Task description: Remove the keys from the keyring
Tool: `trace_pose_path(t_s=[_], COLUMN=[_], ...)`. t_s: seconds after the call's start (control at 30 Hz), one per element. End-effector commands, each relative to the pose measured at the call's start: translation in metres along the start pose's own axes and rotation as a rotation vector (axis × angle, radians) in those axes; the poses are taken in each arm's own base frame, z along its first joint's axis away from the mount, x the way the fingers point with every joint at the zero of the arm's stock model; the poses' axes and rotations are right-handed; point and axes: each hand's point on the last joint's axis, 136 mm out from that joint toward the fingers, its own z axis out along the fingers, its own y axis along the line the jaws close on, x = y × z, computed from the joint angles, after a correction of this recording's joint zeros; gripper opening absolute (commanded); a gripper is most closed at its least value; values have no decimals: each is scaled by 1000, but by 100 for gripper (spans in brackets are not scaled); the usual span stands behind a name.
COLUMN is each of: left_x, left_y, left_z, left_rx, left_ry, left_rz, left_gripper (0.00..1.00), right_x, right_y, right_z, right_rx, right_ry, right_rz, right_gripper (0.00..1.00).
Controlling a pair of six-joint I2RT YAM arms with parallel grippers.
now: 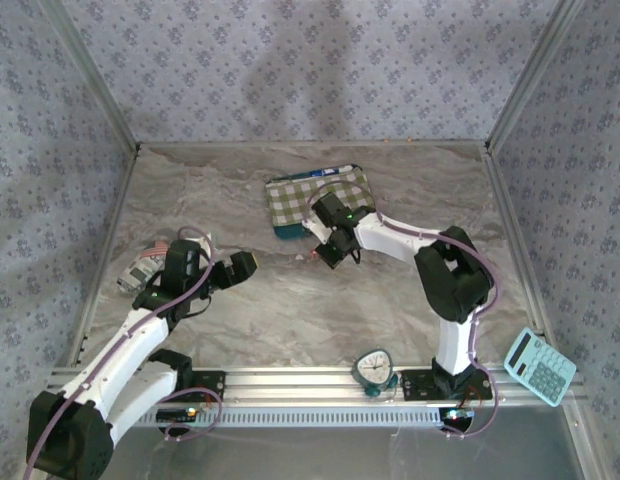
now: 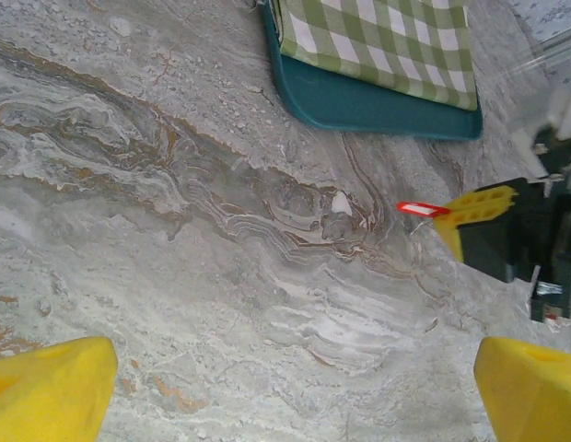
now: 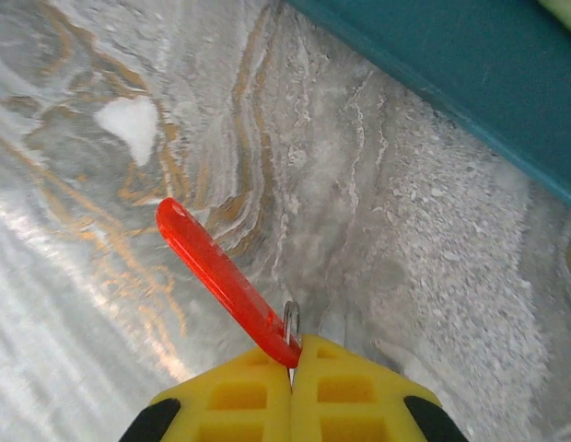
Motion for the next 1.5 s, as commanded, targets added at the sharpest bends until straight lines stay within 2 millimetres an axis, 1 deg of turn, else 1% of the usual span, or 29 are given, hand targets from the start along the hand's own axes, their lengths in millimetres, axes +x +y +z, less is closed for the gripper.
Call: trace_pose_path(t_s=[0.0, 0.17, 0.2, 0.27, 0.33, 0.4, 0.47, 0.57, 0.63, 0.77, 0.87, 1.03, 1.17, 1.33, 1.43, 1.47], left_x=[-12, -27, -30, -37, -43, -48, -52, -54, -54, -49, -41, -20, -10, -2, 1, 2], left_y=[-20, -48, -55, -72, -88, -104, -120, -142, -156, -176, -191, -210, -215, -225, -232, -233], left_z=[-10, -25, -29, -37, -45, -53, -62, -72, -78, -83, -84, -80, -75, -76, -78, -79], left_rx=[54, 122, 138, 182, 224, 268, 313, 380, 429, 508, 555, 594, 581, 602, 621, 625], left_ry=[-33, -54, -58, -63, -66, -61, -54, -24, 8, 75, 136, 228, 266, 274, 272, 272], left_rz=[25, 83, 95, 128, 166, 211, 263, 337, 384, 449, 501, 600, 645, 678, 700, 701], left_gripper=[99, 99, 99, 99, 99, 99, 97, 91, 87, 79, 71, 67, 63, 55, 48, 44], right_x=[-7, -22, -27, -35, -39, -44, -46, -46, -45, -41, -38, -37, -38, -37, -37, -37], right_y=[6, 17, 19, 23, 27, 35, 41, 50, 57, 73, 81, 92, 97, 104, 107, 108], right_z=[-43, -98, -114, -139, -160, -183, -200, -222, -232, -245, -250, -262, -270, -274, -274, -274], right_rx=[-30, -92, -103, -121, -142, -180, -204, -242, -270, -331, -353, -404, -427, -444, -454, -457], right_ry=[-44, -149, -184, -240, -280, -325, -353, -386, -396, -401, -400, -411, -424, -426, -423, -423], right_rz=[4, -3, -6, -13, -25, -45, -58, -84, -100, -131, -152, -173, -184, -201, -204, -205], right_gripper=[4, 3, 3, 3, 3, 2, 2, 2, 2, 2, 2, 1, 1, 1, 1, 1])
